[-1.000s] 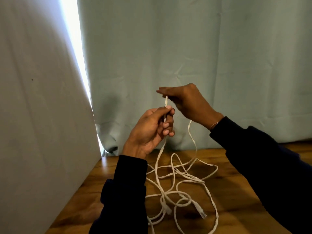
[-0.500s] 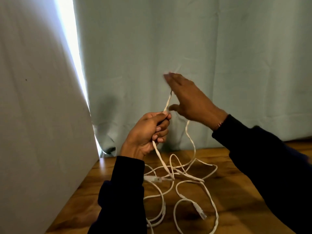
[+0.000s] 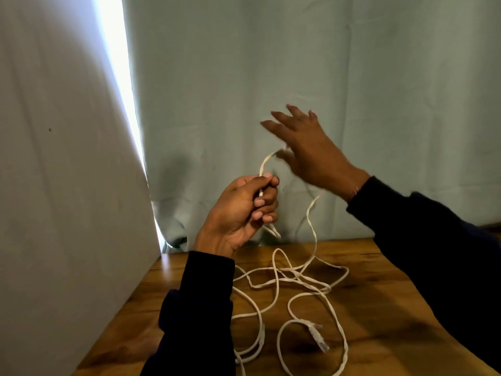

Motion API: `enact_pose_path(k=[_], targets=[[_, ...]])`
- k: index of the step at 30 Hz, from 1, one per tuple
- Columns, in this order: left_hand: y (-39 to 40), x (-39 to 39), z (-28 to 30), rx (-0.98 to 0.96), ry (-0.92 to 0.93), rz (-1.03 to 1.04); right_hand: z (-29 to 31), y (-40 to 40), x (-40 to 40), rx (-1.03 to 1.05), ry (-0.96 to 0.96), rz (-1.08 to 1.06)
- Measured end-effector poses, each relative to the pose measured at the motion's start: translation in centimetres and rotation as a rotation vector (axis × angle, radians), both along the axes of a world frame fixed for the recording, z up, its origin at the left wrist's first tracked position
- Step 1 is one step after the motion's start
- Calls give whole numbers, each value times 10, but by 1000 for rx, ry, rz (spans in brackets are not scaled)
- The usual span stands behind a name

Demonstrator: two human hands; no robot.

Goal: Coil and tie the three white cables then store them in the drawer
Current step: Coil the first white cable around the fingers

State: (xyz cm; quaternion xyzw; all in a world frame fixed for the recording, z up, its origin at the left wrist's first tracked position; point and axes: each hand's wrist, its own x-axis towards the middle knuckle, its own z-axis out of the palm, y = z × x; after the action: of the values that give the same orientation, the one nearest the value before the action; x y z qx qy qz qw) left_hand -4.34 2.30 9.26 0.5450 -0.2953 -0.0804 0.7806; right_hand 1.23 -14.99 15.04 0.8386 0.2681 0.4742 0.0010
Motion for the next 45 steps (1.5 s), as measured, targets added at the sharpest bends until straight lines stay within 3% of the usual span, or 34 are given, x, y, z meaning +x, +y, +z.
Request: enact_pose_path(k=[4, 6, 15, 20, 25, 31, 37, 42, 45], targets=[[3, 1, 1, -67, 36, -78, -24, 13, -24, -191, -35, 327], [3, 0, 0, -42, 39, -67, -23, 10, -24, -127, -15, 382], [2, -3, -3, 122, -35, -106, 5, 0, 9, 358, -70, 261], [1, -7, -1, 83, -80, -81, -2, 7, 4, 178, 12, 224], [1, -5, 0, -89, -81, -89, -24, 18, -18, -67, -34, 442], [0, -1, -6, 82, -169, -177, -9, 18, -10, 231, 63, 522], [6, 1, -8, 72, -190, -324, -20, 26, -10, 442, 194, 495], [13, -1, -10, 152, -253, -239, -32, 40, -9, 562, 255, 509], [14, -5, -5, 124, -205, -273, -34, 38, -6, 471, 202, 433]])
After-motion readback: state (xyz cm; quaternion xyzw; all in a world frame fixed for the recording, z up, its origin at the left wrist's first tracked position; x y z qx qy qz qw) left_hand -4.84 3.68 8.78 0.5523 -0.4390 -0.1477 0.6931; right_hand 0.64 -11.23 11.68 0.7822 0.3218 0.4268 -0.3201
